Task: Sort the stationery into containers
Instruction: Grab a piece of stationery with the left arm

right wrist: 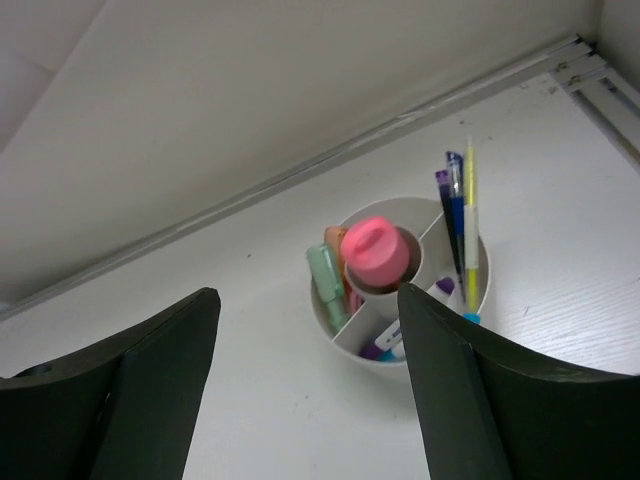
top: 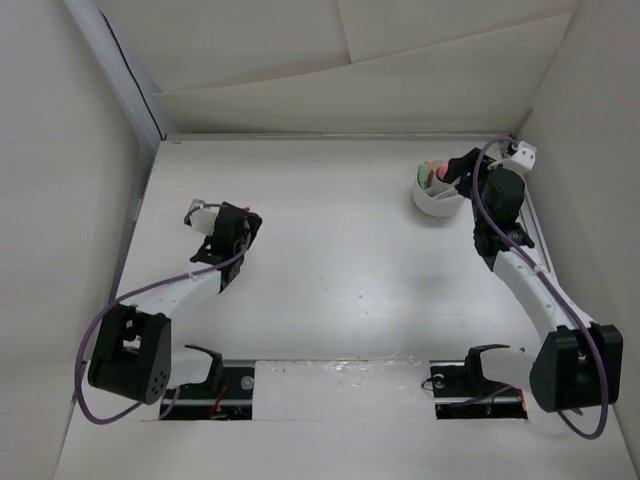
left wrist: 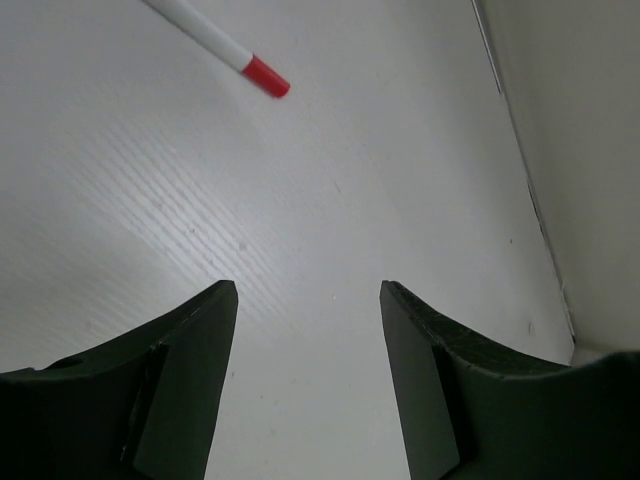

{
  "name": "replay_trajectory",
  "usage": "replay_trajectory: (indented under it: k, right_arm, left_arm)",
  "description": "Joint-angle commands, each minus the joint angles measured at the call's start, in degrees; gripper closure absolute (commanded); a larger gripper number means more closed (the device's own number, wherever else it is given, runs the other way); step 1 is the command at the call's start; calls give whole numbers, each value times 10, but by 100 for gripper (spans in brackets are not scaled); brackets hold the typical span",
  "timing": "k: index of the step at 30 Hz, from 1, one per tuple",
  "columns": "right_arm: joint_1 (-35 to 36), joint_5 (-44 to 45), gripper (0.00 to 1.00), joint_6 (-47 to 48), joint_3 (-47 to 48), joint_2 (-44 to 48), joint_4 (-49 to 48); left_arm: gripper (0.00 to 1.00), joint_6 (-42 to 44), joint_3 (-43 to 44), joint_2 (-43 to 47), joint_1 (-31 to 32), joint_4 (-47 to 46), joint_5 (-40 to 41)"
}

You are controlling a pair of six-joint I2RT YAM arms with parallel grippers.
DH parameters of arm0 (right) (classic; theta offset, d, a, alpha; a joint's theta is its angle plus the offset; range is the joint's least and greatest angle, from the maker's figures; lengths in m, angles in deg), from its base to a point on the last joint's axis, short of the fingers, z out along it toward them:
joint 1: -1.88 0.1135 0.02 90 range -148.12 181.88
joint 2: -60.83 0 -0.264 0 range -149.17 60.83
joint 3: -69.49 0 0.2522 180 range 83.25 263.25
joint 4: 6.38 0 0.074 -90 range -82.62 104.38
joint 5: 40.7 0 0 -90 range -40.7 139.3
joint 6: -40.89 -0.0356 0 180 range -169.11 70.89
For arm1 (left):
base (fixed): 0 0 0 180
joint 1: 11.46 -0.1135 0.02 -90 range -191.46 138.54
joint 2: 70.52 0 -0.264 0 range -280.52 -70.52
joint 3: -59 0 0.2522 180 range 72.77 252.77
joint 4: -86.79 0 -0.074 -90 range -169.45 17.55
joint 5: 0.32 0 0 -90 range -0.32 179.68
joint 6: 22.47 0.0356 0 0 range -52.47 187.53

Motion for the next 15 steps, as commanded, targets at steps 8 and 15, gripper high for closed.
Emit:
replay_trajectory:
  k: [8, 15]
  right_arm:
    - [80, -81, 22, -8, -59, 99, 14]
    - [117, -88, 22, -3, -64, 118, 41]
  left_arm:
    - [47, -58, 134, -131, -120, 113, 8]
    - [52, -103, 267, -248, -133, 263, 18]
